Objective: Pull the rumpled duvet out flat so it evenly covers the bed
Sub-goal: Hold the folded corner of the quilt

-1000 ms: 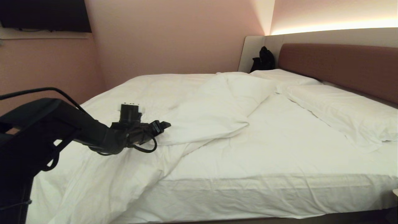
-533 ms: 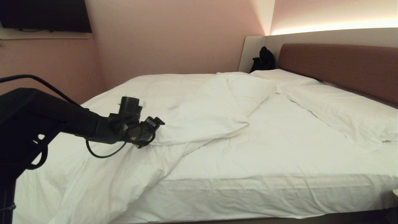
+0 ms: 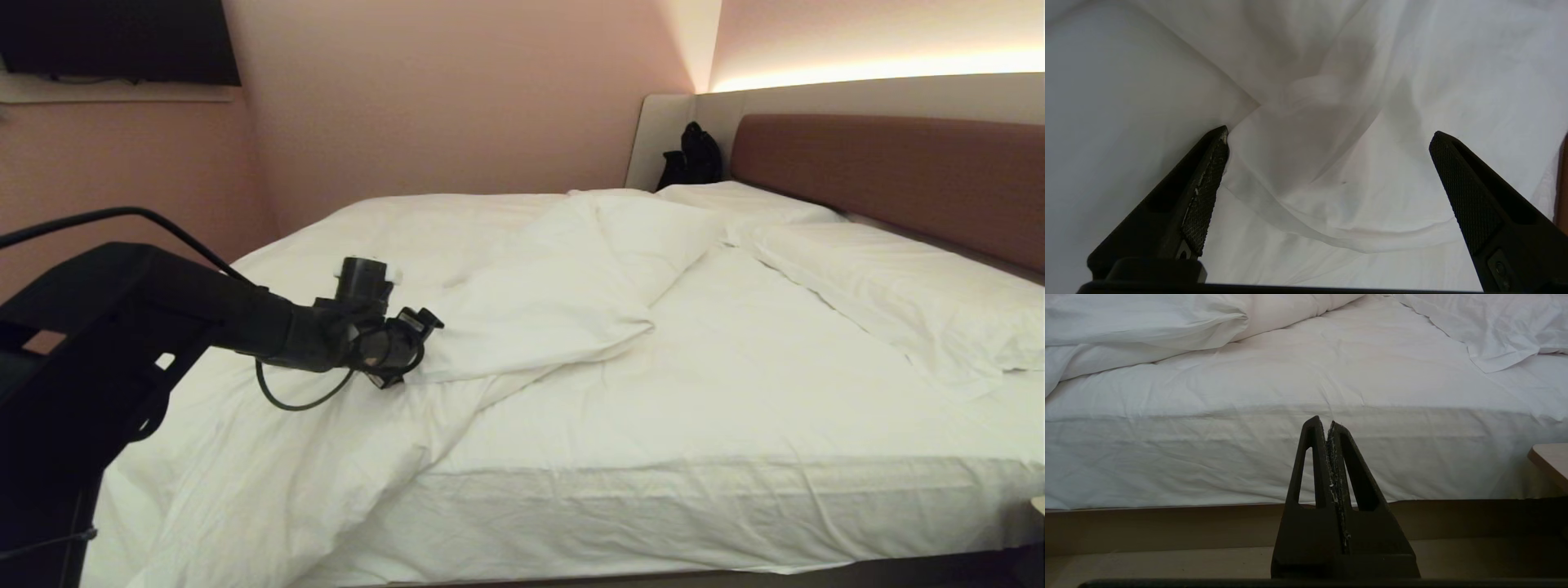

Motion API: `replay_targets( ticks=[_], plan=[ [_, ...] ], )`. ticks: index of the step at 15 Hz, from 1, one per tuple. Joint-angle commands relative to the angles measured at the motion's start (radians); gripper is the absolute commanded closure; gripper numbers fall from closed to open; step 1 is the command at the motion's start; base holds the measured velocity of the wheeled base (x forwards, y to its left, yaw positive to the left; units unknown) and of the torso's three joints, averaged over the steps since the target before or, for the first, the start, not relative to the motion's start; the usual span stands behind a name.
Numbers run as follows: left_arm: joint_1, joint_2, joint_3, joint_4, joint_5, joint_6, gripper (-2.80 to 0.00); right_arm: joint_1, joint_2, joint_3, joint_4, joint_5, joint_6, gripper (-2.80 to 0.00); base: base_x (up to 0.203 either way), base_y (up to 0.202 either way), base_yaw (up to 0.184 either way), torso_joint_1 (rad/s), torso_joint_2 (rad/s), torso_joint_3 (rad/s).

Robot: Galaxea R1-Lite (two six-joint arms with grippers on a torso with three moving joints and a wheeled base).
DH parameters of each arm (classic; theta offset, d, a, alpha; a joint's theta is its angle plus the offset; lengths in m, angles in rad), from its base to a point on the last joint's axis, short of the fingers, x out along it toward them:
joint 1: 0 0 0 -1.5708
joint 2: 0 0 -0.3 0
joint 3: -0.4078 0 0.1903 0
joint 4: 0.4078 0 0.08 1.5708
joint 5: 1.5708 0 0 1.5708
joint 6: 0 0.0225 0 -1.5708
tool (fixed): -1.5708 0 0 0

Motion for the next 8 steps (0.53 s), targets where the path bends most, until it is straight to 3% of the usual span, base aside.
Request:
replay_targets(
  ticks=[1,6,8],
  plan=[
    [-0.013,0.010,0.015,-0.001,0.001,-0.005,-2.80,-0.001,0.001,0.000,0.000,0.000,0.000,0.00,0.000,0.000,0.000,0.000,0.00,0.000],
    [-0.030,0.016,-0.006,-0.011,0.004,-0.003,-2.80,-0.001,0.001,0.000,0.000,0.000,0.000,0.00,0.000,0.000,0.000,0.000,0.00,0.000],
    [-0.029,0.063,-0.075,-0.004,0.027,-0.002,-2.80,0.000,0.001,0.000,0.000,0.000,0.000,0.00,0.000,0.000,0.000,0.000,0.00,0.000]
  ],
)
